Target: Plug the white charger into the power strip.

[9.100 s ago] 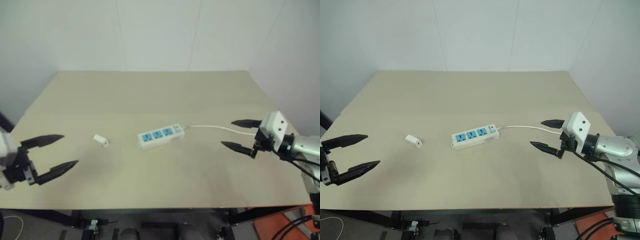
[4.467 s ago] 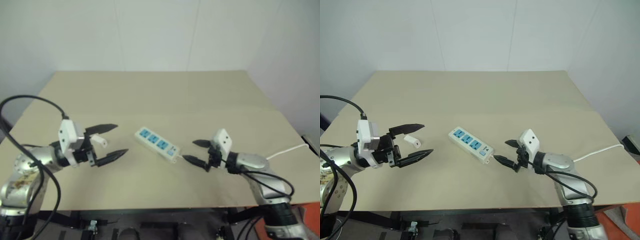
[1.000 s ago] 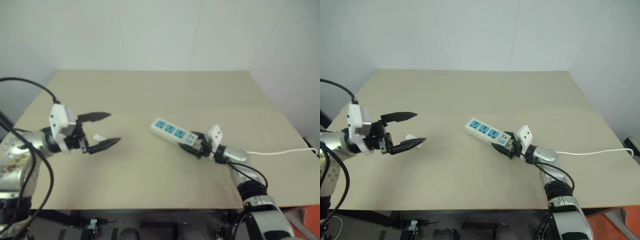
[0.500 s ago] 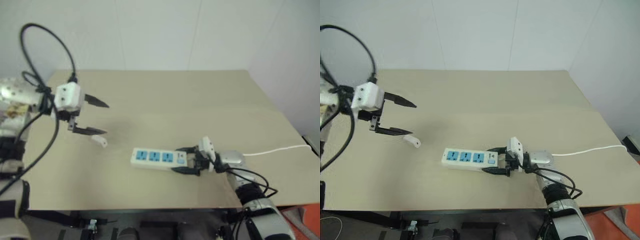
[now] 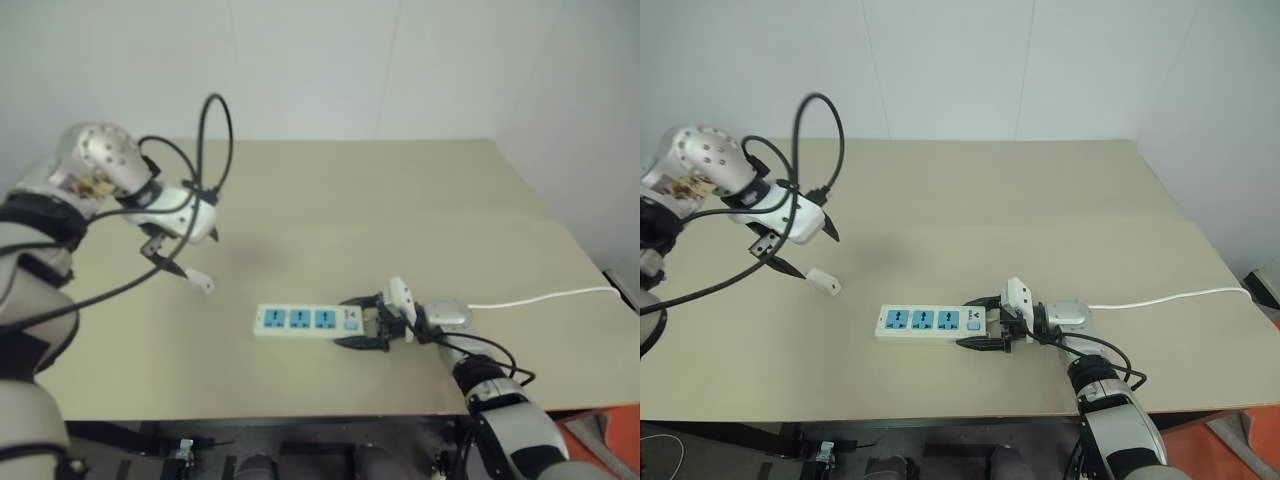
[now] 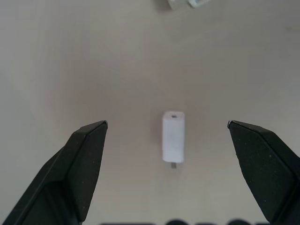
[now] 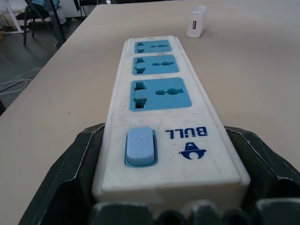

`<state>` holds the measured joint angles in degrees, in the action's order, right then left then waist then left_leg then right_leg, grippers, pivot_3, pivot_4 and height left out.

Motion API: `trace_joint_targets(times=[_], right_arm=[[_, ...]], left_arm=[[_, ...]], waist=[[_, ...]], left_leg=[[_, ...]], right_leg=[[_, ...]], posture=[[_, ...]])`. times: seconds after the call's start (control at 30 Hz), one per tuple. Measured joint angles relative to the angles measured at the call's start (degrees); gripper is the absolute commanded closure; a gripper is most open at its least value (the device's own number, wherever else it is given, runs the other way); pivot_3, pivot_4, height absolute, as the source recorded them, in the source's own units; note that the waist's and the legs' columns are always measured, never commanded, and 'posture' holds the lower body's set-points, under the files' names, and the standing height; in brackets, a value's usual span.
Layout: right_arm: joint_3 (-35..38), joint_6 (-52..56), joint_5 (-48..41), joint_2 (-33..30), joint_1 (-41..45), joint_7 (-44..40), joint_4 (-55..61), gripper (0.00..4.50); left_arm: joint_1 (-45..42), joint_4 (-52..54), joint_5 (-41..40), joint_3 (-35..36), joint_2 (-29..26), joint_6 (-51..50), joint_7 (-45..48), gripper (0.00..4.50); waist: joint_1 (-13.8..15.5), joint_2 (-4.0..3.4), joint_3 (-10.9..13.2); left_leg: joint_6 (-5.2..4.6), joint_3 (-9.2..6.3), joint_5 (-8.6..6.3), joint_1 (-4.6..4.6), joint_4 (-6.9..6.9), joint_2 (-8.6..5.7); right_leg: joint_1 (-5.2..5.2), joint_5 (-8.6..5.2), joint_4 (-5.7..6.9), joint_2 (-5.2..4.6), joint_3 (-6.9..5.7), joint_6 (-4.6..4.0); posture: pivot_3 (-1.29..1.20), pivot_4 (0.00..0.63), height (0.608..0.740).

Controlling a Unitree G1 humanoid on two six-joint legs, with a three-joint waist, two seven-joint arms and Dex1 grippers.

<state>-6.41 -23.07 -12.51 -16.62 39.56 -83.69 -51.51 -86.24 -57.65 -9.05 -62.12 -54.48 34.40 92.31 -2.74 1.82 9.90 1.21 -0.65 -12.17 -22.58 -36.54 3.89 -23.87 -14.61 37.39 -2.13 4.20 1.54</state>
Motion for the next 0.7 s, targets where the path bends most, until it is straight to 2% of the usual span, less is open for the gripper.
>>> trace_joint_targets(times=[0.3, 0.47, 0.7], right_arm=[[0.2, -0.3, 0.5, 0.3, 0.7, -0.1, -1.1, 1.08], [0.2, -0.3, 0.6, 0.2, 0.7, 0.1, -0.9, 1.08], [0.2, -0.1, 0.8, 0.5, 0.7, 1.1, -0.7, 1.08]], left_arm=[[-2.5, -8.6, 3.7, -3.3, 9.2, 0.8, 0.0, 0.0], [-2.4, -11.0, 8.1, -5.2, 10.2, 2.6, 0.0, 0.0], [0.1, -12.4, 14.5, -3.8, 12.4, 6.0, 0.0, 0.0]], waist=[[-0.1, 0.0, 0.0], [-0.1, 0.0, 0.0], [-0.2, 0.01, 0.0]], left_leg=[[-0.01, 0.0, -0.01, -0.01, -0.13, -0.03], [-0.01, 0.0, -0.01, -0.04, -0.15, -0.04], [-0.02, -0.01, -0.01, -0.03, -0.18, -0.04]], right_leg=[[-0.05, -0.04, 0.2, 0.01, 0.05, 0.05], [-0.07, -0.04, 0.23, 0.01, 0.07, 0.06], [-0.08, -0.03, 0.26, 0.01, 0.07, 0.05]], posture=[[0.0, 0.15, 0.74], [0.0, 0.15, 0.74], [0.0, 0.15, 0.74]])
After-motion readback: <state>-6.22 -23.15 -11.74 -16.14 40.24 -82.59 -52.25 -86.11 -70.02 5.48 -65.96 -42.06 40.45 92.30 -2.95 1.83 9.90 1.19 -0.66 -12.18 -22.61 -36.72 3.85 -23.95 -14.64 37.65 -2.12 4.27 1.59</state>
